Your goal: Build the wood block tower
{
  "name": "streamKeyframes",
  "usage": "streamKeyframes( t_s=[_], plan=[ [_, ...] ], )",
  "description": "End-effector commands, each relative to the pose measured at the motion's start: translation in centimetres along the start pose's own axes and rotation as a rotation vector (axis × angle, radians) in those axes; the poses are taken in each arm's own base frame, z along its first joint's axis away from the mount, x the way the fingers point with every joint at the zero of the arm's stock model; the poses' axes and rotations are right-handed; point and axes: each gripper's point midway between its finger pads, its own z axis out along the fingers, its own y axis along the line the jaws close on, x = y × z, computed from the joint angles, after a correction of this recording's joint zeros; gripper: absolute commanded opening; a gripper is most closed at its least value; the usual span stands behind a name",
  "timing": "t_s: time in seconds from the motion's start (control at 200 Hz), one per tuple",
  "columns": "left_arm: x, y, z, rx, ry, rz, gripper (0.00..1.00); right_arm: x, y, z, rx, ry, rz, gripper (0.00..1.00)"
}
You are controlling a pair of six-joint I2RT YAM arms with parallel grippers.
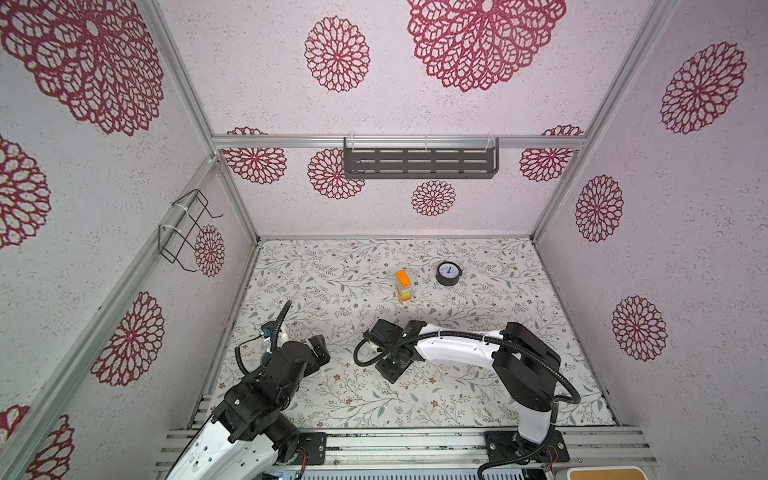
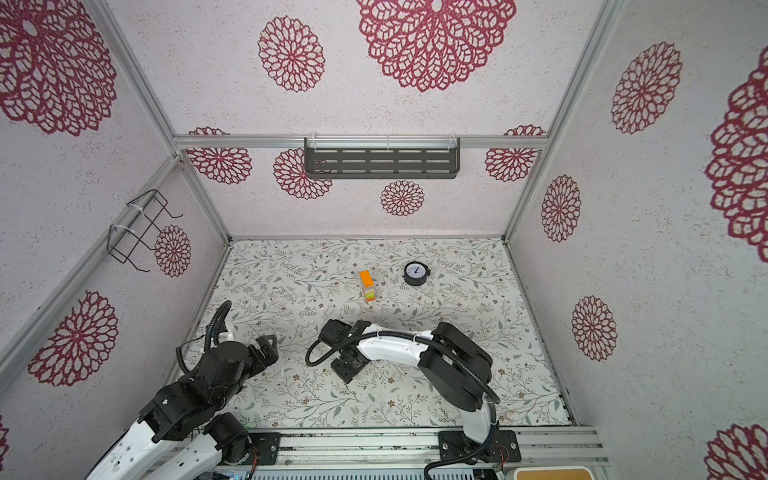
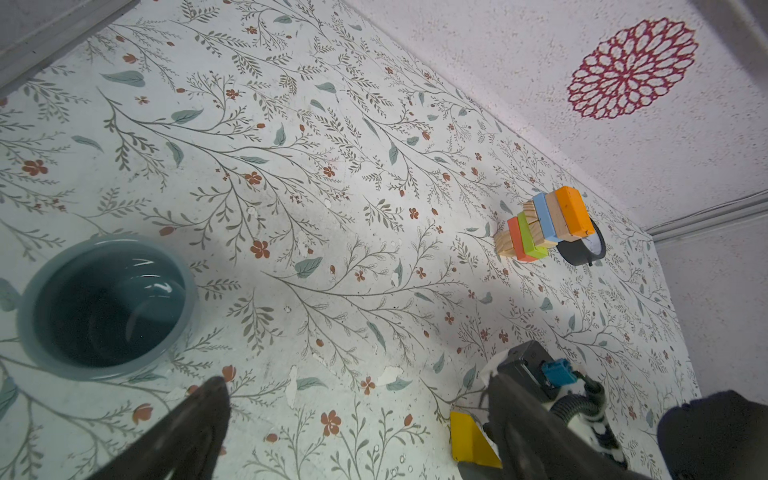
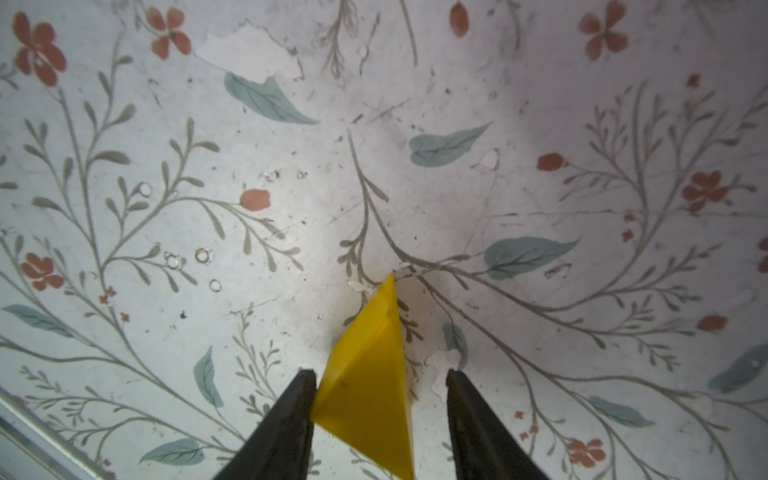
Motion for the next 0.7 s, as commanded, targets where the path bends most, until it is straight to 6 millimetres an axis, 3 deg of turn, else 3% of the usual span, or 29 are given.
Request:
streamKeyframes(
  t_s=[0.0,0.435,0.565,0.695],
  plan=[
    [0.47,0.23,0.56,-0.003,0.007,0.0,1.0,-0.49,-0.11,-0.29,0.027,0.002,-0.009,0.48],
    [1.1,0.04,1.17,0.004,0.028,-0.009,0.99,-0.3,-0.34,0.4,0.048,0.031,0.003,0.31],
    [1.0,-0.05,1.06,0.006,0.027,-0.007,0.99,-0.58,-0.32,0.0,0.047,0.017,0.012,0.15],
    [0.67,-0.14,0.86,0.007,0.02,-0.003,0.99,-0.81,-0.29,-0.38,0.039,0.004,0.024,0.15]
  ],
)
